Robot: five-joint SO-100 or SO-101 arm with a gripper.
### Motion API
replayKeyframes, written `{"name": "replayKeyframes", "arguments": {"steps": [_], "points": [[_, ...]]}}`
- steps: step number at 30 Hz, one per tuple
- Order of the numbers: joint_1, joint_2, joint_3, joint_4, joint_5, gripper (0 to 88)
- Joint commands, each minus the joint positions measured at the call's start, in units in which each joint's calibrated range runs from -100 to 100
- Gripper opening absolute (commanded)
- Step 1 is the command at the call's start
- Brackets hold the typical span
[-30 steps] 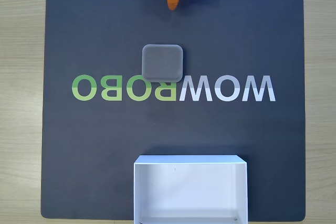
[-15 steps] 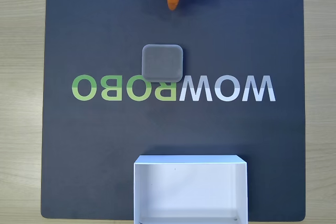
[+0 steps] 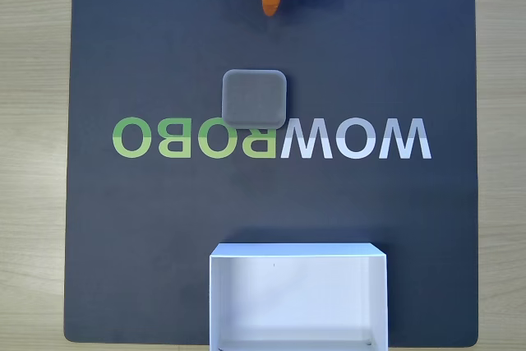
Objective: Grab the usb to bin
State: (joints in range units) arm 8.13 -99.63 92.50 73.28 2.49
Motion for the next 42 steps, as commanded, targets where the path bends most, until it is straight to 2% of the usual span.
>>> {"name": "replayKeyframes", "arguments": {"steps": [1,6,10,14,19,23,29,34,42], "points": [[0.2,2.34,-1.44,0.27,0.14,2.5],[-0.56,13.11,-3.52,-5.75,-0.33,3.2],[-3.67,31.42,-10.57,-17.97,-0.07,3.2],[-3.67,46.77,-22.94,-21.64,0.03,3.2],[-3.0,64.74,-41.01,-18.5,0.14,3.2],[-2.92,75.85,-55.64,-11.95,0.19,3.2],[-2.92,82.8,-72.9,1.15,0.24,3.3],[-1.23,87.72,-79.94,11.62,0.4,3.3],[9.04,90.43,-81.93,12.49,12.44,3.3]]}}
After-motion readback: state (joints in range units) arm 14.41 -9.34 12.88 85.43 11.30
